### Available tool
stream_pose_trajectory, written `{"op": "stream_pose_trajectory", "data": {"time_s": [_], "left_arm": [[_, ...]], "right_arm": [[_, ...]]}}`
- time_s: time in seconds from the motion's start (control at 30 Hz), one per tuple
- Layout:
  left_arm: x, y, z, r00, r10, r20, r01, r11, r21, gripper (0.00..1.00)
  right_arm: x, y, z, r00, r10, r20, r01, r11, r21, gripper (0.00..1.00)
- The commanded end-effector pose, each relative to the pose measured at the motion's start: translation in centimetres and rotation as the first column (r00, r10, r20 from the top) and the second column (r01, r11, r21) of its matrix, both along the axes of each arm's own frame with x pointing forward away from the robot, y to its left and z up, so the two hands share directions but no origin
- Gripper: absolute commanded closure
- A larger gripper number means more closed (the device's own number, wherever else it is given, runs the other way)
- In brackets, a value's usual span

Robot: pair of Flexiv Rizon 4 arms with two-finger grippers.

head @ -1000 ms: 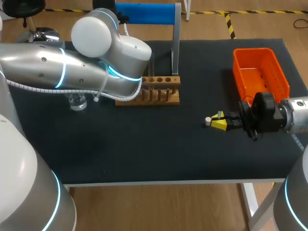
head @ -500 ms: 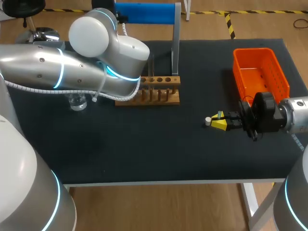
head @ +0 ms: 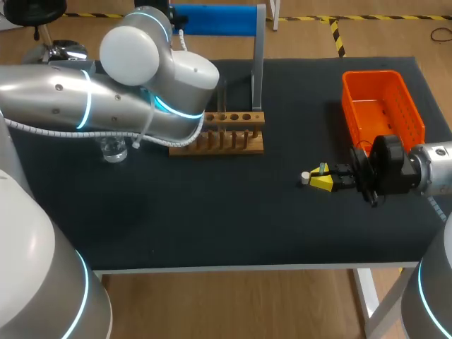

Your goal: Invert the test tube, pick up the pipette, mount the tip to pipette, aspirate from beaker and dispense into the tube, eject the tip, return the pipette, and cap with the stopper.

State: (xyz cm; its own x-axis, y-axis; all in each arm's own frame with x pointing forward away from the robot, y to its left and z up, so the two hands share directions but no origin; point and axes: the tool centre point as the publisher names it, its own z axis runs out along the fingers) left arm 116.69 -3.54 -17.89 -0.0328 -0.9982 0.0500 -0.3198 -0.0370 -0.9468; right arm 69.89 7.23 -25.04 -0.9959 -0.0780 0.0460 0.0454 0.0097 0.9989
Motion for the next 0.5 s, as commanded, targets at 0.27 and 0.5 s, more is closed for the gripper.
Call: {"op": "stream_pose_trajectory", "data": {"time_s": [0.27,0.5], "left_arm": [[-0.6,-0.1,3.1,0.975,-0.222,-0.030,0.224,0.973,0.049,1.00],[-1.0,-0.9,4.4,0.873,-0.482,-0.080,0.482,0.876,-0.020,1.00]], "right_arm": [[0.0,0.0,0.0,1.000,-0.001,0.000,0.001,1.000,-0.001,1.00],[0.0,0.0,0.0,1.000,-0.001,0.000,0.001,1.000,-0.001,1.00]]}}
